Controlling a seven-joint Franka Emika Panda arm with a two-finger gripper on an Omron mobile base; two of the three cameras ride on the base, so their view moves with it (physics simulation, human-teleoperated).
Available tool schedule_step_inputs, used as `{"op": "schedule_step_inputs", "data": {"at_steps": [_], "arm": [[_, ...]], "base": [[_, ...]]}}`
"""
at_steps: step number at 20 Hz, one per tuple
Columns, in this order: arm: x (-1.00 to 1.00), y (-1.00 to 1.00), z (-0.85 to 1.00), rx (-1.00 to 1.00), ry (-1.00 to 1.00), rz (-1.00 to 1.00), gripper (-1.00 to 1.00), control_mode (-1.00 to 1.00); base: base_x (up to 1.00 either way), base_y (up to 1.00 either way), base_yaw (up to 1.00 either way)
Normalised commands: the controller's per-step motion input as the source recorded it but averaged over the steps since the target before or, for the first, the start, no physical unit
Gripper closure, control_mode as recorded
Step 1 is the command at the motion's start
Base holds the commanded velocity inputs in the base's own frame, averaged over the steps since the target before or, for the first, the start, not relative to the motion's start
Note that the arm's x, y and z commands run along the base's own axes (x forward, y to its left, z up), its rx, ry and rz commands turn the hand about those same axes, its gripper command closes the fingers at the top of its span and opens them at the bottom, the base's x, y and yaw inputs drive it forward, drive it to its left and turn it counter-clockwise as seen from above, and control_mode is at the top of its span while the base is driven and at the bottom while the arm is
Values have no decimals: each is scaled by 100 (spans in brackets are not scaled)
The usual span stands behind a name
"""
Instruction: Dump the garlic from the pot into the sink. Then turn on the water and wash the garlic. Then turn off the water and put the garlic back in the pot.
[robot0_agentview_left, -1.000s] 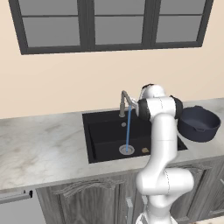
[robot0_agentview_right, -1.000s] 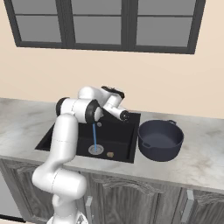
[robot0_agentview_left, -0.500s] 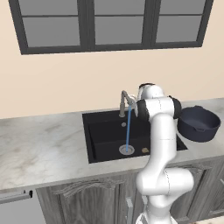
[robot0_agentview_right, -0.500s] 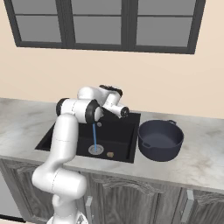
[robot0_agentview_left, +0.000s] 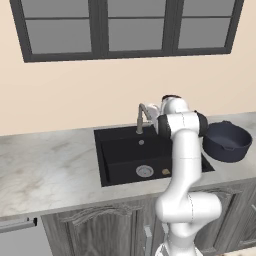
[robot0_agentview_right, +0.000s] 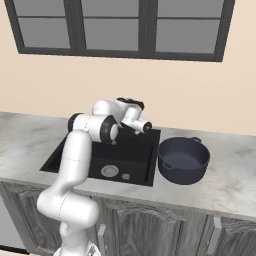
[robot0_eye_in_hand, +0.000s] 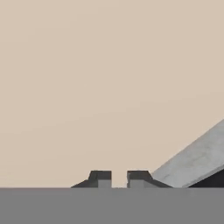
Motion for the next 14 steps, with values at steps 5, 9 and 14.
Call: {"op": "schedule_step_inputs", "data": {"at_steps": [5,9,14], "arm": [[26,20,12,24,5,0,100,-100],[24,27,4,19,7,0,100,-100],[17,21,-5,1,4,0,100,-100]], "base": [[0,0,0],[0,0,0],[0,0,0]]}}
